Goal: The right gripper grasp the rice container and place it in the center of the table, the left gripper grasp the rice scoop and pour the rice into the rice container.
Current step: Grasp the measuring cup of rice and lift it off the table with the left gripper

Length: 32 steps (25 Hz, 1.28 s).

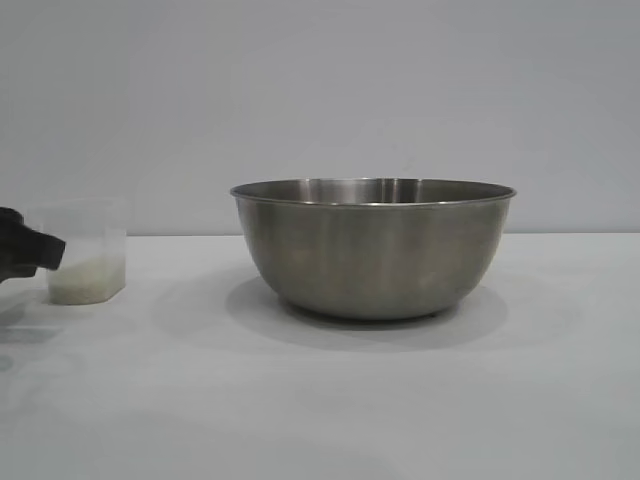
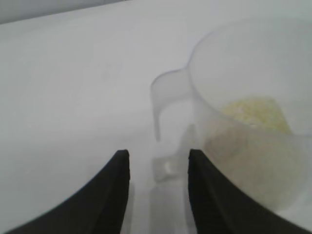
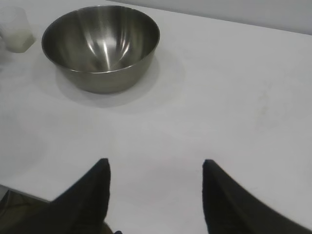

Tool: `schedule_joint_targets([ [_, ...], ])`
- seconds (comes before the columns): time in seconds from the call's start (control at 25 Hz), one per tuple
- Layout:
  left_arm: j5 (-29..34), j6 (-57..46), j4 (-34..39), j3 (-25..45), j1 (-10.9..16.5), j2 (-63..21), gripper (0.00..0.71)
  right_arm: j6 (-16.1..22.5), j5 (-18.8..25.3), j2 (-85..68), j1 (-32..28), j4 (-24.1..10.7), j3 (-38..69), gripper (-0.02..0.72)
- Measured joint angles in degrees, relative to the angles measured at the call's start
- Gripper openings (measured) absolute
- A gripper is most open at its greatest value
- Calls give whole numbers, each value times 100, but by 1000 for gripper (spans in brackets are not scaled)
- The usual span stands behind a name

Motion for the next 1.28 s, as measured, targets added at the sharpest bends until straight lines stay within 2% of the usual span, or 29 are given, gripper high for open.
schedule_joint_targets([
  [0.24, 0, 4, 21, -208, 12, 79, 293, 0, 0, 0, 0, 0, 0, 357],
  [0.36, 0, 4, 134, -242, 24, 79, 183, 0, 0, 0, 0, 0, 0, 357],
  [0.52, 0, 4, 485, -271, 31, 79, 0, 11, 0, 0, 0, 0, 0, 357],
  [1.28, 21, 4, 751, -353, 31, -145, 0, 19, 0, 0, 0, 0, 0, 357],
])
